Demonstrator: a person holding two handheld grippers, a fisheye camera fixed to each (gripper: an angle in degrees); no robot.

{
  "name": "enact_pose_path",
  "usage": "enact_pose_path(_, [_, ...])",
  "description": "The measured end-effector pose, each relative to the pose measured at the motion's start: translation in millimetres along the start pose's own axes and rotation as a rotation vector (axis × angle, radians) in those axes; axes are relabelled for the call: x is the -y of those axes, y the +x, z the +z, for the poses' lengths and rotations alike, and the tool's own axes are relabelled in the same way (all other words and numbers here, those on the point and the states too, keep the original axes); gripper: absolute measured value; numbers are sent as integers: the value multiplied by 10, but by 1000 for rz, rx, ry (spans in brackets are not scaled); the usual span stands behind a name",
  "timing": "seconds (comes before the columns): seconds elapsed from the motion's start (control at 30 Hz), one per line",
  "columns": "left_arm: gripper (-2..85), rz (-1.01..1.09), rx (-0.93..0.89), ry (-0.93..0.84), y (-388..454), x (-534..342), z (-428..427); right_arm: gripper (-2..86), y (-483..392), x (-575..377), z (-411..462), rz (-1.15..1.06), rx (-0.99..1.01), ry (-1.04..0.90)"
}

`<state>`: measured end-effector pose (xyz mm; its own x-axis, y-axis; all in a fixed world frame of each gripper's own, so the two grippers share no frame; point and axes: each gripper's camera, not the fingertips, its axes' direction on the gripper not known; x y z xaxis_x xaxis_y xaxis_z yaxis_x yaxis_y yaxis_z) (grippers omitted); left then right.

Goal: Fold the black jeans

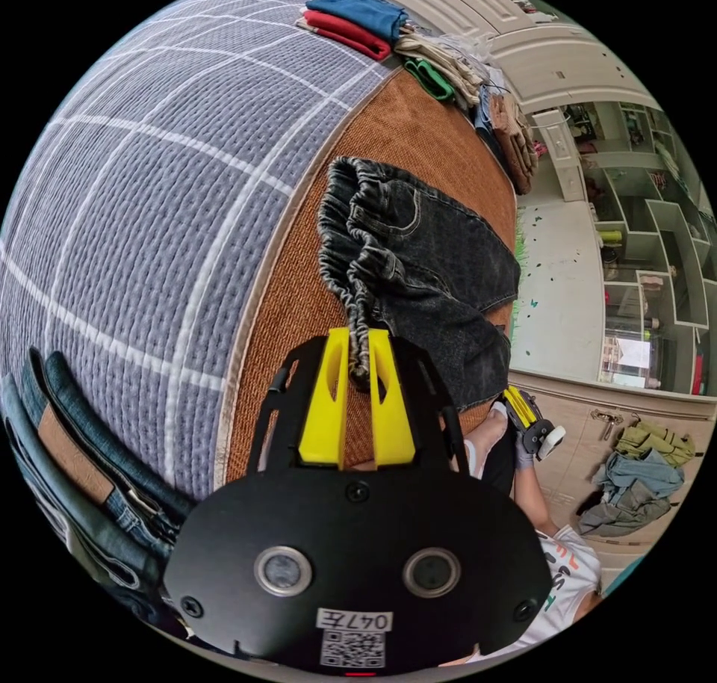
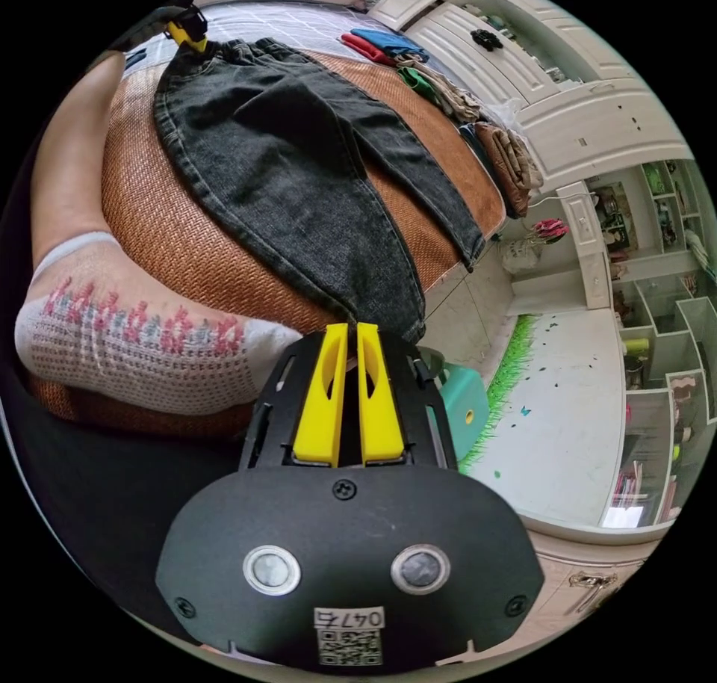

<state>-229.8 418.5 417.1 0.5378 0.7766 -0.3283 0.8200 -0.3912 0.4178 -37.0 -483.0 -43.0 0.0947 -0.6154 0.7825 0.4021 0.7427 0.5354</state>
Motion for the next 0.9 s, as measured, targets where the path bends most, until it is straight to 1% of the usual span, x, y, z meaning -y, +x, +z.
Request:
enact_pose_path(0.23, [45,3,-47,15,-60,-78,-72,-2,62,125,-118,41,18,-18])
enact_pose_path(0.9, [46,35,-34,0,62,-50,-193,-1,170,328,-198,130,4,-54])
